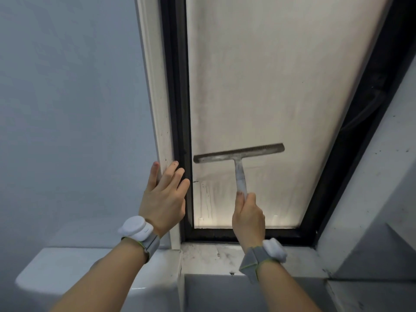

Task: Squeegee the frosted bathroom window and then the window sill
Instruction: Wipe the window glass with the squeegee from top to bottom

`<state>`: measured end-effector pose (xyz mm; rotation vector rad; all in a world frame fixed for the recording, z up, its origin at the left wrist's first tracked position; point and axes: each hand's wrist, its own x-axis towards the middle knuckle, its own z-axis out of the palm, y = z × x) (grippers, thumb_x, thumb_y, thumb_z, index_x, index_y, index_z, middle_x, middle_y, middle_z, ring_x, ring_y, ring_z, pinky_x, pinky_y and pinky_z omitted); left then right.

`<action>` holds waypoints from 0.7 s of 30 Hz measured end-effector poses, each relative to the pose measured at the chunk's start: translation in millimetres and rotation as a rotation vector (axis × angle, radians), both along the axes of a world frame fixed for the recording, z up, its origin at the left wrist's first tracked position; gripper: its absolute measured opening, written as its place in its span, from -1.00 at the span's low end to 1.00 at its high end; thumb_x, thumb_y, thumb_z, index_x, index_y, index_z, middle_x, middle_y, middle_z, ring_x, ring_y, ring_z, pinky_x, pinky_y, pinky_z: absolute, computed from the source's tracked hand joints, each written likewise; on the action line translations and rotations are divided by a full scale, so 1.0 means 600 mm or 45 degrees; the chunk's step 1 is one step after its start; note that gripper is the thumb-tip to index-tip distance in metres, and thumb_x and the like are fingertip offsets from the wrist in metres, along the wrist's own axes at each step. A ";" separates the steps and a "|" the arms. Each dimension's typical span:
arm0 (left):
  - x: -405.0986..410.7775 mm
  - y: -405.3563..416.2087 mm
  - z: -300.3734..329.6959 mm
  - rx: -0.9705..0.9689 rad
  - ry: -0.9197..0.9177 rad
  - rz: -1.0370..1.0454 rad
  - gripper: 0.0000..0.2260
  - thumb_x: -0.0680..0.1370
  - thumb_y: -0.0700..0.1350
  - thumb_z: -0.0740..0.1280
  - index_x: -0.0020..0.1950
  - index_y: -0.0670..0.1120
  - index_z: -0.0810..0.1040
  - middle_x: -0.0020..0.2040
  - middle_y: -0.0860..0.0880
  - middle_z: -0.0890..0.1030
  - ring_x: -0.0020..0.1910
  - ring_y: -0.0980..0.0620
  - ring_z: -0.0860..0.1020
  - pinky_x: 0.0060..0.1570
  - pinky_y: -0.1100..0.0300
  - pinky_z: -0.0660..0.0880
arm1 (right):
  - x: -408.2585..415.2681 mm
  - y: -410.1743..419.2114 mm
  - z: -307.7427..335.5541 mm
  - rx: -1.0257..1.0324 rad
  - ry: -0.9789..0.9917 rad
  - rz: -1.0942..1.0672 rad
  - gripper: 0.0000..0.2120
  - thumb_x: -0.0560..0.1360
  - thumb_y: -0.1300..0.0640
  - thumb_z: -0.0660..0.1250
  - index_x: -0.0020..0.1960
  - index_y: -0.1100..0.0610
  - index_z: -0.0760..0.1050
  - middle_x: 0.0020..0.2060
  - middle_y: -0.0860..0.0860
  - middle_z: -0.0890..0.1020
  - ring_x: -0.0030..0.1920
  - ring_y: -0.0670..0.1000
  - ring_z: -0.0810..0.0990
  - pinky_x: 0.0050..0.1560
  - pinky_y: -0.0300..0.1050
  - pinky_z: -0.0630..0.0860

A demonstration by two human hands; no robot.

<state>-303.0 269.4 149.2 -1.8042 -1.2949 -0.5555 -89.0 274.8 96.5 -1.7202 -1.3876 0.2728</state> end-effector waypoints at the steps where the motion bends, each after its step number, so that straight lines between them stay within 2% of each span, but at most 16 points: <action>1: 0.001 0.001 0.000 -0.001 -0.006 -0.004 -0.79 0.41 -0.26 0.25 -0.03 -0.11 0.60 0.23 -0.10 0.58 0.45 -0.13 0.39 0.53 -0.26 -0.18 | -0.002 0.009 0.015 0.031 -0.009 -0.002 -0.64 0.65 -0.20 -0.05 -0.14 0.04 0.24 -0.44 -0.04 0.46 -0.48 -0.01 0.41 -0.51 -0.14 0.14; 6: -0.001 0.002 -0.002 0.001 -0.014 -0.009 -0.78 0.41 -0.25 0.25 -0.01 -0.10 0.60 0.23 -0.11 0.57 0.46 -0.13 0.36 0.53 -0.26 -0.18 | -0.005 0.030 0.023 -0.010 -0.094 0.006 -0.62 0.65 -0.20 -0.06 -0.10 0.07 0.26 -0.41 0.00 0.48 -0.43 0.09 0.47 -0.44 -0.06 0.29; 11: -0.002 0.005 -0.004 -0.010 -0.020 -0.005 -0.73 0.46 -0.22 0.14 0.03 -0.10 0.59 0.24 -0.11 0.56 0.46 -0.14 0.36 0.53 -0.26 -0.18 | 0.007 0.020 -0.023 -0.078 -0.228 -0.019 -0.62 0.62 -0.23 -0.09 -0.11 0.05 0.22 -0.43 -0.04 0.45 -0.44 0.07 0.46 -0.46 -0.07 0.36; 14: -0.004 0.004 -0.004 -0.016 -0.017 -0.009 -0.73 0.45 -0.23 0.15 0.04 -0.11 0.59 0.25 -0.10 0.56 0.46 -0.13 0.36 0.54 -0.25 -0.18 | 0.016 0.019 -0.033 -0.119 -0.292 -0.025 -0.62 0.62 -0.24 -0.11 -0.12 0.04 0.19 -0.44 -0.05 0.43 -0.46 0.08 0.43 -0.45 -0.07 0.30; 18: -0.001 0.001 0.000 -0.043 -0.021 -0.006 -0.74 0.41 -0.23 0.26 0.06 -0.10 0.59 0.25 -0.10 0.56 0.46 -0.13 0.36 0.54 -0.24 -0.20 | 0.036 -0.002 -0.049 -0.203 -0.401 -0.037 -0.62 0.62 -0.24 -0.10 -0.11 0.05 0.20 -0.43 -0.05 0.44 -0.48 0.01 0.40 -0.47 -0.09 0.27; 21: 0.001 0.000 0.000 -0.052 -0.029 -0.007 -0.73 0.40 -0.23 0.28 0.07 -0.10 0.60 0.24 -0.10 0.56 0.46 -0.14 0.37 0.54 -0.24 -0.20 | 0.034 -0.011 -0.045 -0.176 -0.358 -0.015 -0.62 0.63 -0.23 -0.09 -0.12 0.05 0.22 -0.42 -0.04 0.47 -0.46 0.02 0.44 -0.48 -0.10 0.28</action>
